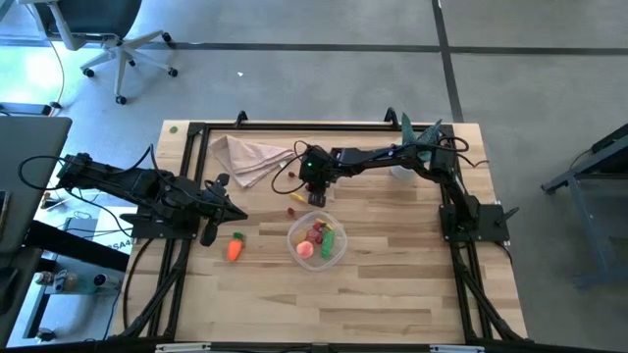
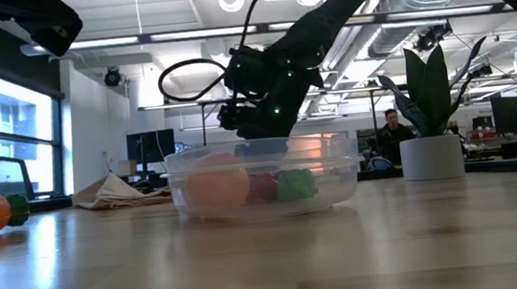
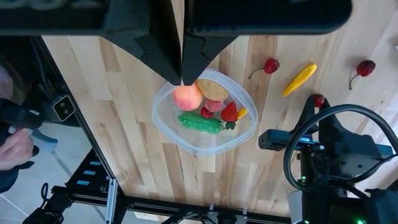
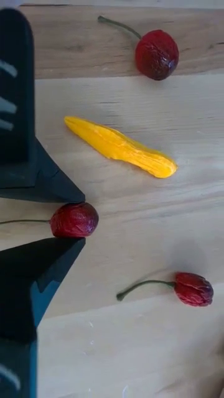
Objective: Pick and placing Produce into tupperware
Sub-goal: Put the red cherry into the transparent bin
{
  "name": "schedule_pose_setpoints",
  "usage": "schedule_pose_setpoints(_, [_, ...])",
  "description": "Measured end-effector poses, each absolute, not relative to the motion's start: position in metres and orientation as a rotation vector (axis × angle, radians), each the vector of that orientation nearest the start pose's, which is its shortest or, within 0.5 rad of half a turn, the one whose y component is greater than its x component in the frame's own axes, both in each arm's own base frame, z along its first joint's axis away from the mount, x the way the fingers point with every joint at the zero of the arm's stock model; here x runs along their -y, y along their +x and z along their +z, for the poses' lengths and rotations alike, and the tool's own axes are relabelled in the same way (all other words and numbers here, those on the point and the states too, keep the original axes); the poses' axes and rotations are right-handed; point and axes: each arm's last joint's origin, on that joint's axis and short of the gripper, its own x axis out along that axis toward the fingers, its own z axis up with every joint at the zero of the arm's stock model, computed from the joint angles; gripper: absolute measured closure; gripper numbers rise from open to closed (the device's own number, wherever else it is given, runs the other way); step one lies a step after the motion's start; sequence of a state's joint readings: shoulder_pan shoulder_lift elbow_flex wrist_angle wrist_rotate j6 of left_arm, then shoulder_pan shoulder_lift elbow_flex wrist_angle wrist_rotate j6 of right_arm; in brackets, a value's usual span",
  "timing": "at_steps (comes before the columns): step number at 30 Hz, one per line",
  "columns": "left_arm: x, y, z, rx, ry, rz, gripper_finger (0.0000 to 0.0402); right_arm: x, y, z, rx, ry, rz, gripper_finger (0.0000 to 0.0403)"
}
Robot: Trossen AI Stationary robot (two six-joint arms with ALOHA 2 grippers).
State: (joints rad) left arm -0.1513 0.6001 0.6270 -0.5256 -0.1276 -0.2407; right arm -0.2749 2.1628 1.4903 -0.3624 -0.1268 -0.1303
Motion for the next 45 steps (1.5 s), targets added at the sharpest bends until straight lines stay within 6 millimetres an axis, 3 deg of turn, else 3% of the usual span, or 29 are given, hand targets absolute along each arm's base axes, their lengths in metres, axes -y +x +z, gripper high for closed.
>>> schedule_pose_setpoints(6, [0.016, 0.129, 0.273, -0.493, -0.167, 0.036, 0.0396, 0.116, 0.435, 0.149, -1.036, 0.085, -0.062, 0.0320])
schedule_pose_setpoints(13, [0.016, 0.129, 0.273, -0.494, -0.167, 0.036, 0.0396, 0.099, 0.446, 0.178, -1.053, 0.022, -0.056, 0.0320])
schedule_pose_setpoints(19, [0.016, 0.129, 0.273, -0.493, -0.166, 0.037, 0.0396, 0.067, 0.448, 0.195, -1.108, 0.048, -0.026, 0.0320])
schedule_pose_setpoints(28, [0.016, 0.129, 0.273, -0.493, -0.167, 0.037, 0.0396, 0.005, 0.440, 0.235, -1.037, -0.043, -0.088, 0.0320])
schedule_pose_setpoints(38, [0.016, 0.129, 0.273, -0.493, -0.166, 0.036, 0.0396, -0.050, 0.430, 0.222, -1.144, -0.032, -0.166, 0.0320])
schedule_pose_setpoints(45, [0.016, 0.129, 0.273, -0.493, -0.166, 0.036, 0.0396, -0.063, 0.435, 0.196, -1.198, -0.032, -0.180, 0.0320])
